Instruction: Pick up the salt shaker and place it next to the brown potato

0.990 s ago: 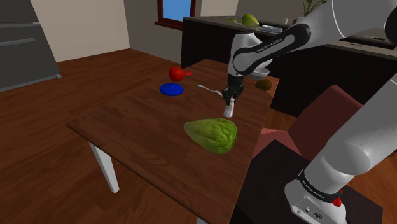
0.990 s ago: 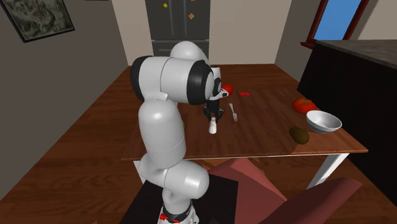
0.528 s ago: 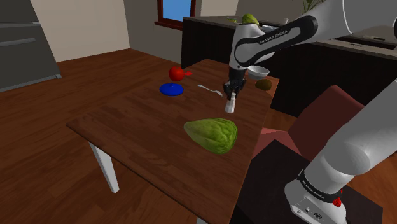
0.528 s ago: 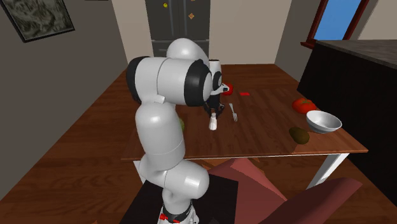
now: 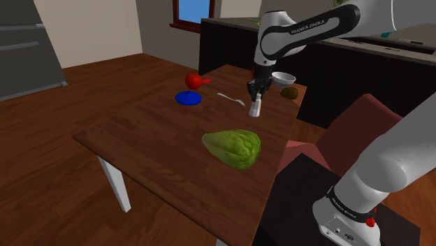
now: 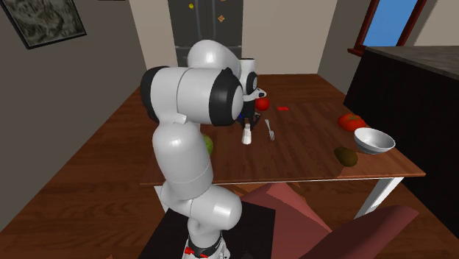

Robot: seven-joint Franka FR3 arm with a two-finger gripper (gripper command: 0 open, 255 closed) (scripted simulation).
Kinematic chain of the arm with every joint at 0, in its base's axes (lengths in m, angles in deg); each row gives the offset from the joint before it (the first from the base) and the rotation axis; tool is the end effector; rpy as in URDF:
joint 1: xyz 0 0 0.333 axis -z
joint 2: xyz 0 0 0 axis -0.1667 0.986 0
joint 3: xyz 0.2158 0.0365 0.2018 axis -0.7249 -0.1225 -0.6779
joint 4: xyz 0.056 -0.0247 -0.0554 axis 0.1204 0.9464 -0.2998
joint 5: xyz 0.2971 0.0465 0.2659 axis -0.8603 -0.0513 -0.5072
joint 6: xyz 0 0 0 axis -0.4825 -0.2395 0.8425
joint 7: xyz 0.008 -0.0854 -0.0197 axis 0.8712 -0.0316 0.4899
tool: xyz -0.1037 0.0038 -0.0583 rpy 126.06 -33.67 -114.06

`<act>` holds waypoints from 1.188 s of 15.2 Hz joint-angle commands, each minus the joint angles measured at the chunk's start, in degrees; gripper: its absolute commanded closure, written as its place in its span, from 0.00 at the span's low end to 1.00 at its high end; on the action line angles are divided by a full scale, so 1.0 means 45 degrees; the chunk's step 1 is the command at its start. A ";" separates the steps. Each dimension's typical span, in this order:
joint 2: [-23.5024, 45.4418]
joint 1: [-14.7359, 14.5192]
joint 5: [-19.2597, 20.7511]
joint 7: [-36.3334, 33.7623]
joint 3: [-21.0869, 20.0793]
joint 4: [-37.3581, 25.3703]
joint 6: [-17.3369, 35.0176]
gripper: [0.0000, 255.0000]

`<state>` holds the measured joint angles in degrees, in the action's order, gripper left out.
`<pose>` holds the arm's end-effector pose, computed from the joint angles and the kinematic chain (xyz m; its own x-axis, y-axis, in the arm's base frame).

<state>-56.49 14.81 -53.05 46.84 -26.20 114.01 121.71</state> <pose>0.5043 -0.0321 0.4078 0.9886 -0.1499 -0.0123 -0.1485 -0.9859 0.0767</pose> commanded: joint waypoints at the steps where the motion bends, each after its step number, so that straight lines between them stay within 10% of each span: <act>1: -0.0133 -0.0005 -0.0018 0.0026 -0.0002 -0.0201 -0.0338 1.00; 18: -0.0612 -0.0018 -0.0110 0.0241 -0.0007 -0.2637 -0.3245 1.00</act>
<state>-59.12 14.76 -53.51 47.95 -26.19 102.77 107.87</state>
